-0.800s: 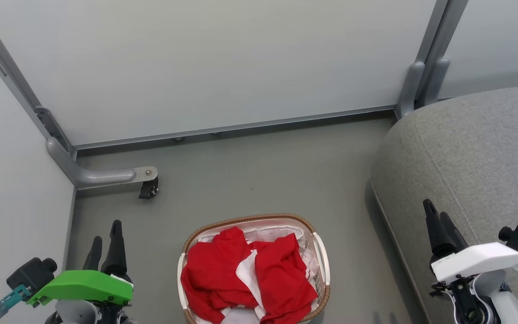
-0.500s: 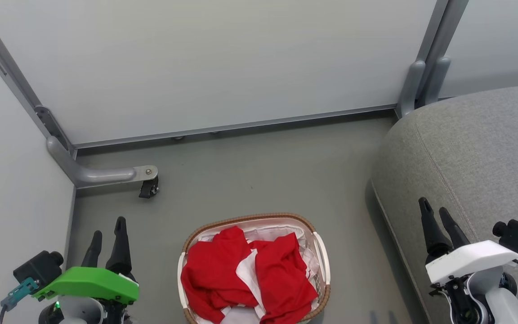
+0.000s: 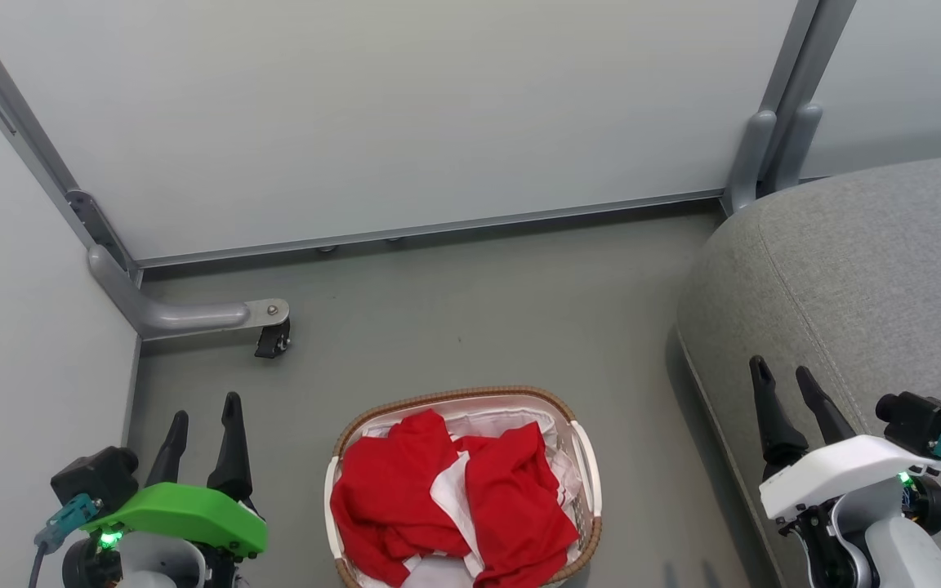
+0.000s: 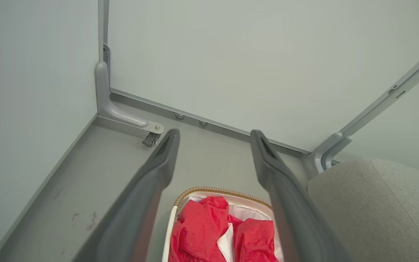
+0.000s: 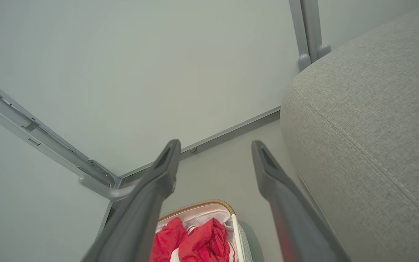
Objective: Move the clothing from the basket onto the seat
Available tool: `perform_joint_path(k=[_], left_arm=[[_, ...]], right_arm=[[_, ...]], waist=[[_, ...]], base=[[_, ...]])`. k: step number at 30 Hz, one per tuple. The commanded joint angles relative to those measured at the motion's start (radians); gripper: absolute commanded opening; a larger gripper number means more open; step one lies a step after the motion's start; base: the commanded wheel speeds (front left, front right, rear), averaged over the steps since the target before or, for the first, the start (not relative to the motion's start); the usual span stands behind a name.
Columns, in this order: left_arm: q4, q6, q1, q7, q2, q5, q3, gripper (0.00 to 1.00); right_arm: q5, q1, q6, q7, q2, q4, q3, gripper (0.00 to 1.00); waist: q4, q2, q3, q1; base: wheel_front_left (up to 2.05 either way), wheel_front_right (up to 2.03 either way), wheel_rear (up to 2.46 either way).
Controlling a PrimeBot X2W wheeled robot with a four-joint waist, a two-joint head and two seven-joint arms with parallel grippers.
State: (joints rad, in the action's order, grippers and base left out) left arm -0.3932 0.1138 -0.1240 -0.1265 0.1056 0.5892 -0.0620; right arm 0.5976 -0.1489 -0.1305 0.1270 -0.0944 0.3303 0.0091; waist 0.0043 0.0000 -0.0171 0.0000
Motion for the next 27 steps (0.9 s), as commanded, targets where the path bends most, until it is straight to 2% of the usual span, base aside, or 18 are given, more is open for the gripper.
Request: perform_joint_path(k=[1, 27], left_arm=[[0.002, -0.004, -0.028, -0.012, 0.002, -0.034, -0.001, 1.00], [-0.033, 0.006, 0.000, -0.074, -0.039, -0.254, 0.038, 1.00]], right_arm=[[-0.034, -0.020, 0.000, 0.011, -0.005, -0.003, -0.001, 1.00], [-0.288, -0.033, 0.000, 0.074, 0.007, 0.053, -0.006, 1.00]], waist=[[0.000, 0.0000, 0.000, 0.0000], [0.001, 0.0000, 0.002, 0.0000]], base=[[0.00, 0.00, 0.00], [0.00, 0.00, 0.00]])
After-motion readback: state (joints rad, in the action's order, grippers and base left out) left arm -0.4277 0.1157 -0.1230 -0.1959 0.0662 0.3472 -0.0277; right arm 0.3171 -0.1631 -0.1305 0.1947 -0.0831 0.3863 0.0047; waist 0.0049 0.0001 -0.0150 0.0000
